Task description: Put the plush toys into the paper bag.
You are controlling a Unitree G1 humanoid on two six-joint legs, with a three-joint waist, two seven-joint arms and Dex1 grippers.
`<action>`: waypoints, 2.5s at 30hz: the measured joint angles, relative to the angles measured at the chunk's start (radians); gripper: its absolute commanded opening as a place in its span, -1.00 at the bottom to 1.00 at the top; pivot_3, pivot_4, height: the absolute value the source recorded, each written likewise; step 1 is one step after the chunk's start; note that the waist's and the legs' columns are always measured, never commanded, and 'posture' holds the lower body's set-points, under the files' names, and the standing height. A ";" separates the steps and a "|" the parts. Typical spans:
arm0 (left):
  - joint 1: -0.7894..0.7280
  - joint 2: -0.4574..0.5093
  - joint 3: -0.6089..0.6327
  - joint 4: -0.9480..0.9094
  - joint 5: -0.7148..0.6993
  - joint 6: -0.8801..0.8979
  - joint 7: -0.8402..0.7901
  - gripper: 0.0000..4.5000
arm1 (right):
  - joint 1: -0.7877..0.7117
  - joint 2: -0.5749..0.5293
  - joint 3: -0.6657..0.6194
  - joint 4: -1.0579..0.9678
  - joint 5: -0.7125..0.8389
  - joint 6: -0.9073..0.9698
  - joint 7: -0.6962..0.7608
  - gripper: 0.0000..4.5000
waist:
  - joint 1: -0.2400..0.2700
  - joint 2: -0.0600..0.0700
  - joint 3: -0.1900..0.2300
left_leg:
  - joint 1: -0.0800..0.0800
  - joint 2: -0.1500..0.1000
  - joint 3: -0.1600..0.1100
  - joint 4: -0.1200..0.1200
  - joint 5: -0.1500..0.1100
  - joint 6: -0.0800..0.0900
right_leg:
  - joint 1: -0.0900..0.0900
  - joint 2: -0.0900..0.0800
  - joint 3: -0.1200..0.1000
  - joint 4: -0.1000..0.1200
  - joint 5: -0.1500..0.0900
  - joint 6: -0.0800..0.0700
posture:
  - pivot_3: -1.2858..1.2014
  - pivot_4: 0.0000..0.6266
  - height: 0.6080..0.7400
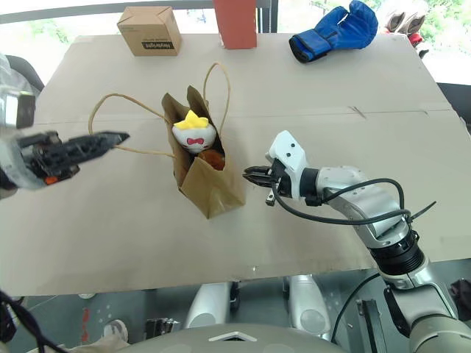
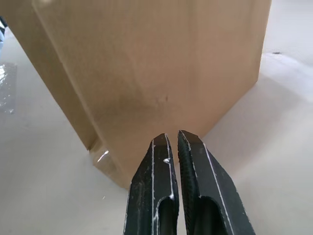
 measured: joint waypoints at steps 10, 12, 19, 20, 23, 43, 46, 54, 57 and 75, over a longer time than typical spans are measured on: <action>0.138 -0.196 -0.097 -0.378 0.044 -0.160 0.133 1.00 | -0.066 0.125 0.042 0.039 0.011 -0.003 0.105 -0.98 | 0.015 0.000 -0.001 | 0.000 0.001 0.000 0.001 0.000 0.000 | 0.001 0.001 -0.001 0.001 -0.001 -0.002 | 0.03 -0.52 0.60; 0.132 -0.251 -0.139 -0.428 0.060 -0.192 0.213 1.00 | -0.073 0.162 0.047 0.086 0.012 -0.005 0.123 -0.98 | 0.016 -0.001 -0.002 | 0.000 0.001 0.000 0.002 0.000 0.000 | 0.001 0.001 -0.001 0.001 0.000 -0.001 | 0.03 -0.52 0.60; 0.138 -0.359 -0.177 -0.512 0.145 -0.258 0.479 1.00 | -0.103 0.235 0.074 0.234 -0.032 -0.060 0.172 -0.98 | 0.014 -0.001 -0.002 | 0.001 0.001 -0.001 0.003 0.000 0.000 | 0.002 0.002 -0.001 0.002 0.001 0.001 | 0.03 -0.52 0.60; 0.141 -0.378 -0.187 -0.531 0.161 -0.260 0.535 1.00 | -0.103 0.241 0.074 0.248 -0.037 -0.069 0.178 -0.98 | 0.015 -0.001 -0.002 | 0.001 0.001 -0.001 0.003 0.000 0.000 | 0.002 0.002 -0.001 0.002 0.001 0.001 | 0.03 -0.52 0.60; 0.143 -0.441 -0.202 -0.554 0.196 -0.261 0.668 1.00 | -0.103 0.252 0.074 0.267 -0.044 -0.081 0.187 -0.98 | 0.015 -0.001 -0.002 | 0.002 0.001 -0.002 0.003 0.000 0.000 | 0.003 0.002 -0.001 0.002 0.001 0.001 | 0.03 -0.52 0.60; -0.025 -0.393 -0.381 -0.318 0.525 -0.710 0.499 -1.00 | 0.058 0.105 -0.154 0.031 -0.088 -0.217 0.106 -0.41 | 0.032 0.001 -0.001 | 0.002 0.000 -0.002 0.006 0.000 -0.001 | 0.006 0.002 -0.003 0.001 -0.001 -0.002 | 0.03 -0.52 0.60; -0.161 -0.327 -0.456 -0.076 0.601 -0.883 0.246 -1.00 | 0.125 0.007 -0.249 -0.071 -0.065 -0.194 0.096 0.24 | 0.042 0.002 -0.001 | 0.001 -0.001 -0.002 0.006 0.000 0.000 | 0.006 0.001 -0.003 0.000 -0.001 -0.002 | 0.03 -0.52 0.60; -0.742 -0.454 -0.663 0.812 0.812 -1.452 -0.356 -1.00 | 0.423 -0.242 -0.557 -0.360 0.049 -0.093 0.091 0.96 | 0.046 0.002 -0.001 | -0.001 -0.002 -0.002 0.010 -0.002 0.003 | 0.008 0.001 -0.003 -0.001 0.000 0.000 | 0.03 -0.52 0.60; -0.846 -0.505 -0.684 1.051 0.871 -1.559 -0.425 -0.54 | 0.488 -0.281 -0.636 -0.412 0.075 -0.067 0.084 1.00 | 0.031 0.001 -0.002 | 0.000 -0.002 -0.002 0.011 -0.003 0.005 | 0.008 0.001 -0.002 0.000 0.001 0.002 | 0.03 -0.52 0.60; 0.028 -0.356 -0.228 -0.001 0.474 -0.589 0.078 0.87 | 0.576 -0.326 -0.783 -0.336 0.192 -0.082 0.121 1.00 | 0.011 0.002 -0.002 | 0.002 0.009 -0.002 0.011 -0.003 0.004 | 0.010 0.002 -0.006 0.001 -0.001 0.000 | 0.03 -0.52 0.60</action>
